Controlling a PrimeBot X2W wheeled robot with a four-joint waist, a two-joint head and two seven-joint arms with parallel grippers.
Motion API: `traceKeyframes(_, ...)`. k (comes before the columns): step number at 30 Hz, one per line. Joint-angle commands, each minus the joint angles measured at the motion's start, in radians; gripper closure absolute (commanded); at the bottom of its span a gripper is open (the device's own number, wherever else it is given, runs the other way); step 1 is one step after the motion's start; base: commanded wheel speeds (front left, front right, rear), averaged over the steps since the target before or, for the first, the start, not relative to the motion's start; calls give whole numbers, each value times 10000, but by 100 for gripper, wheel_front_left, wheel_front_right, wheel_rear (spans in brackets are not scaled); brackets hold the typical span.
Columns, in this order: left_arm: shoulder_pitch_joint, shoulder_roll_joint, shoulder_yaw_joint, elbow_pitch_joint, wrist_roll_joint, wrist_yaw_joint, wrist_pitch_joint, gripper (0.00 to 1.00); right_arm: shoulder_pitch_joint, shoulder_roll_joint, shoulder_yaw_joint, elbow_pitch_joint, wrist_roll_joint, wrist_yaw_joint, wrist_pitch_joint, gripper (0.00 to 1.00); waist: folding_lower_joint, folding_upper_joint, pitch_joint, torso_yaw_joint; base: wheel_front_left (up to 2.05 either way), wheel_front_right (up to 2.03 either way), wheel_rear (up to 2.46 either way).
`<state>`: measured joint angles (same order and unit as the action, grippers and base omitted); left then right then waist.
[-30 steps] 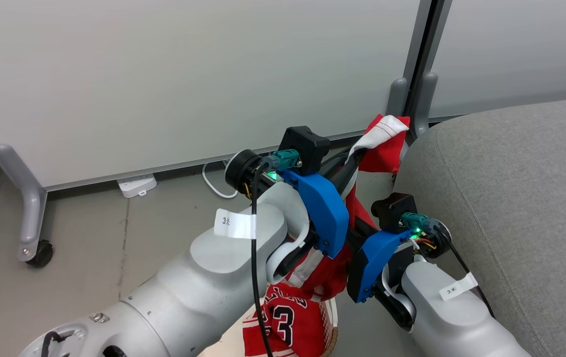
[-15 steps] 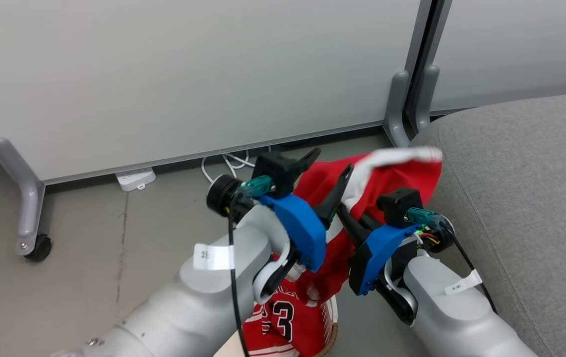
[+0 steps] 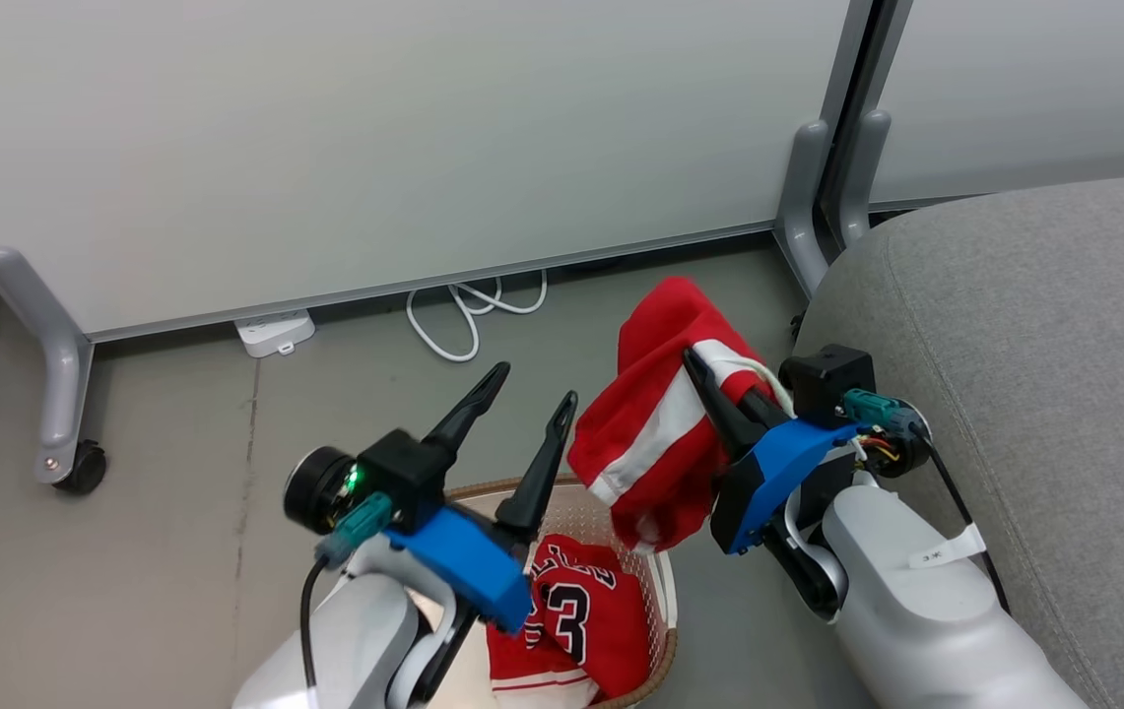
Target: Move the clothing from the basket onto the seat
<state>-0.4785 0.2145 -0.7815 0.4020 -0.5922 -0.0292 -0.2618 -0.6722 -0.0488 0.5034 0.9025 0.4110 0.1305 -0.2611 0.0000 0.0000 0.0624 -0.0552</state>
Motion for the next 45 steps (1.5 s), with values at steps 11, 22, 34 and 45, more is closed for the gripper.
traceKeyframes(11, 2257, -377, 2402, -1090, 2034, -730, -46, 0, 471, -29, -508, -593, -476, 5, -55, 100, 0, 0, 104, 47, 0, 0, 0)
traceKeyframes(22, 2772, -810, 3316, -944, 2801, -1009, -47, 0, 676, -29, -645, -787, -718, 5, 50, 100, 0, 0, 41, 89, 0, 0, 0)
traceKeyframes(34, 2984, -752, 3264, -900, 2821, -1038, -47, 0, 895, -31, -758, -974, -892, 5, 177, 100, 0, 0, -43, -190, 0, 0, 0)
traceKeyframes(45, 2821, -657, 3112, -966, 2820, -1019, -43, 0, 1031, -28, -874, -1189, -948, 5, 266, 100, 0, 0, 114, -1553, 0, 0, 0)
